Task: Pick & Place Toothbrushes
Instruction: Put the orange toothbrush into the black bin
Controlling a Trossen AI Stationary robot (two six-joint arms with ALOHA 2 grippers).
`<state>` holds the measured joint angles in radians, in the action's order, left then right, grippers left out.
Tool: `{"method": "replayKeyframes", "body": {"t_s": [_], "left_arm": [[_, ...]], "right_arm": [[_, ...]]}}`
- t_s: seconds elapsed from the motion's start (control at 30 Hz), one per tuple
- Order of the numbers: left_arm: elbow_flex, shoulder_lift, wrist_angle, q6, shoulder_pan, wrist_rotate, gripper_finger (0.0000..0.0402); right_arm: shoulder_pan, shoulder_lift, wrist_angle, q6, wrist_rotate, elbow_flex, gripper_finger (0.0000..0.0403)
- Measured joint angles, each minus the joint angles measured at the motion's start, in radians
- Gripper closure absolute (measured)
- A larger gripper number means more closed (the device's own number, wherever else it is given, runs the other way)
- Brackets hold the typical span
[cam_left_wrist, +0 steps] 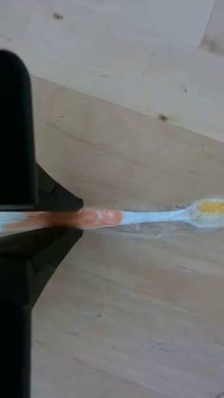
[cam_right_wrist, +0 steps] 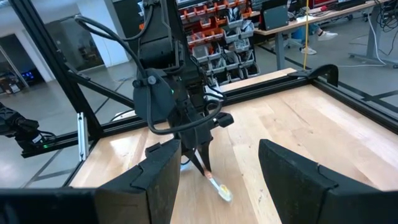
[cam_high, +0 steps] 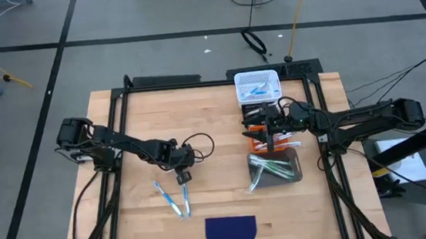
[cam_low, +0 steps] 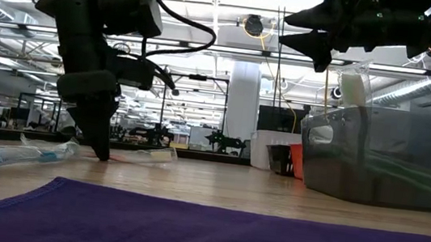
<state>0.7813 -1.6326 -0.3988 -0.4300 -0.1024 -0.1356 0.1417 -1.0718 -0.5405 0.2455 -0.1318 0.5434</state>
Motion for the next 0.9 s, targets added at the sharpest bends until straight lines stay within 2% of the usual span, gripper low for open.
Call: {"method": "replayKeyframes", "body": {"t_s": [0.27, 0.43, 0.9], "left_arm": [[0.02, 0.04, 0.009, 0.007, 0.003, -0.024, 0.0397], [0.056, 0.061, 0.071, 0.063, 0.003, -0.027, 0.0398], [0.205, 0.063, 0.367, 0.262, 0.049, -0.084, 0.04]], "right_arm": [[0.0, 0.0, 0.001, 0.001, 0.0, 0.0, 0.0195], [0.0, 0.0, 0.004, 0.003, 0.0, 0.0, 0.0195], [0.0, 0.0, 0.015, 0.004, 0.0, 0.0, 0.0195]]}}
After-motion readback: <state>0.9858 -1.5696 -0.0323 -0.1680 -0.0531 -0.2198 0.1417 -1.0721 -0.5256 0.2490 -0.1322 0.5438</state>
